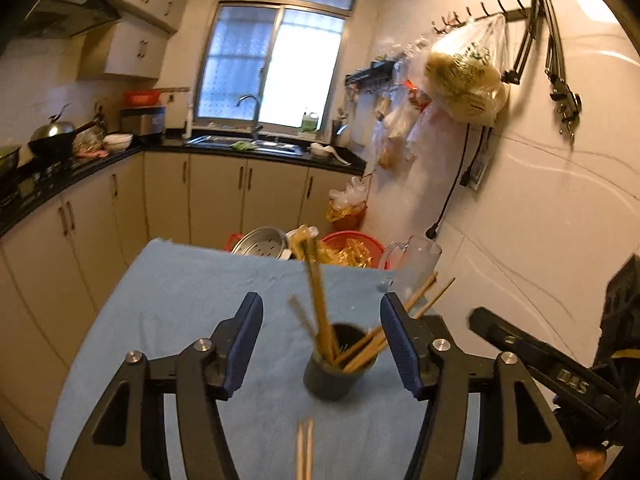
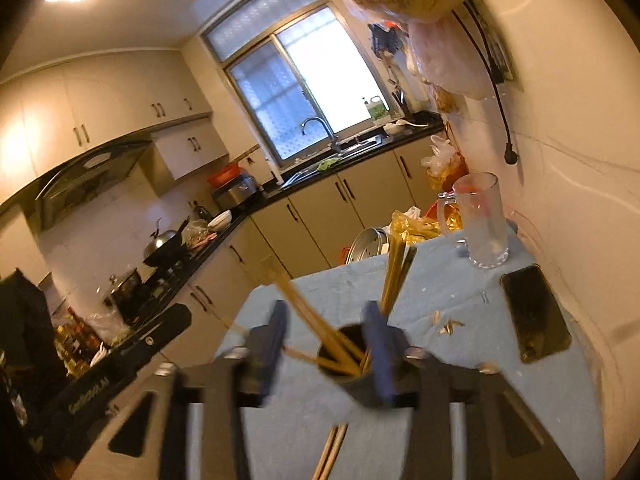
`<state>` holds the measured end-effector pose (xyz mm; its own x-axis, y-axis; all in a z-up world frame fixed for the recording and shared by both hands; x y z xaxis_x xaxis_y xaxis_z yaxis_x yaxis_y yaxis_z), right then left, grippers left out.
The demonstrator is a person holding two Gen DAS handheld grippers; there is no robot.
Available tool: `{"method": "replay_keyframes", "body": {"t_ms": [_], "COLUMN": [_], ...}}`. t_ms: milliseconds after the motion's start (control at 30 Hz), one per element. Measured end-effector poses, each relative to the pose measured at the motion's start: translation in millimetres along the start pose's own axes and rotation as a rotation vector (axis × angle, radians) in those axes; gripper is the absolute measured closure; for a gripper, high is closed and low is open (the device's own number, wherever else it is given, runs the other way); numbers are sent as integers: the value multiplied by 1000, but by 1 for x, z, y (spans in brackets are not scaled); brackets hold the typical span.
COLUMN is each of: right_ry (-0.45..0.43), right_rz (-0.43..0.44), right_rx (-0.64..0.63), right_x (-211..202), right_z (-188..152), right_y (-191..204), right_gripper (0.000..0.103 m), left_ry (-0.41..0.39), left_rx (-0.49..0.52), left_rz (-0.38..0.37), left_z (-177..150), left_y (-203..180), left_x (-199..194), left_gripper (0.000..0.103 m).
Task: Organize utensils
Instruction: 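Lower the chopstick into the grey cup and open the right tool while the left tool releases its chopstick there, then move both tools back over the two loose wooden chopsticks on the towel, then close the right tool on one chopstick while the left tool closes on the other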
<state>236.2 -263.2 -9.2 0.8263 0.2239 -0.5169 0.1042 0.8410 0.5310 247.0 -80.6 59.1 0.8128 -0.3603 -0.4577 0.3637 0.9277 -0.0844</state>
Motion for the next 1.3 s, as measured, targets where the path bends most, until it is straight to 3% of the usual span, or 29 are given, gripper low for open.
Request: {"method": "replay_keyframes", "body": {"t_ms": [33, 233, 500, 800, 1300], "right_ry": [-2, 52, 153, 256, 433], "right_rz": [-3, -24, -57, -79, -155], "right_rx": [-9, -23, 6, -75, -76], "right_x": [-11, -47, -58, -37, 47], "right_z": [-7, -55, -110, -150, -179], "right_y": [2, -1, -21, -5, -21], "right_gripper": [39, 39, 39, 41, 68], "left_ry": [6, 90, 229, 286, 358], "left_rx": [-10, -46, -157, -137, -120], "left_rz": [6, 97, 113, 86, 91], "left_z": [-4, -57, -131, -154, -165], "left_y": [4, 30, 56, 51, 66], "left_x": [-8, -50, -66, -62, -7], "left_gripper": [39, 37, 37, 37, 37]}}
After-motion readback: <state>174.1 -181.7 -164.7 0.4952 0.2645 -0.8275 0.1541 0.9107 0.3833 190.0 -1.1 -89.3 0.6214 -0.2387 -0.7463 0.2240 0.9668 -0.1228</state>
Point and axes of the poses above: each gripper's, at about its wrist camera, not at the fingertips, and x roughly the way its jaws point, y to its left, z to its top, the point moved 8 cm from there along x, roughly the way its jaws point, and after that the axes turned 9 degrees about x, right-handed, at the moved point
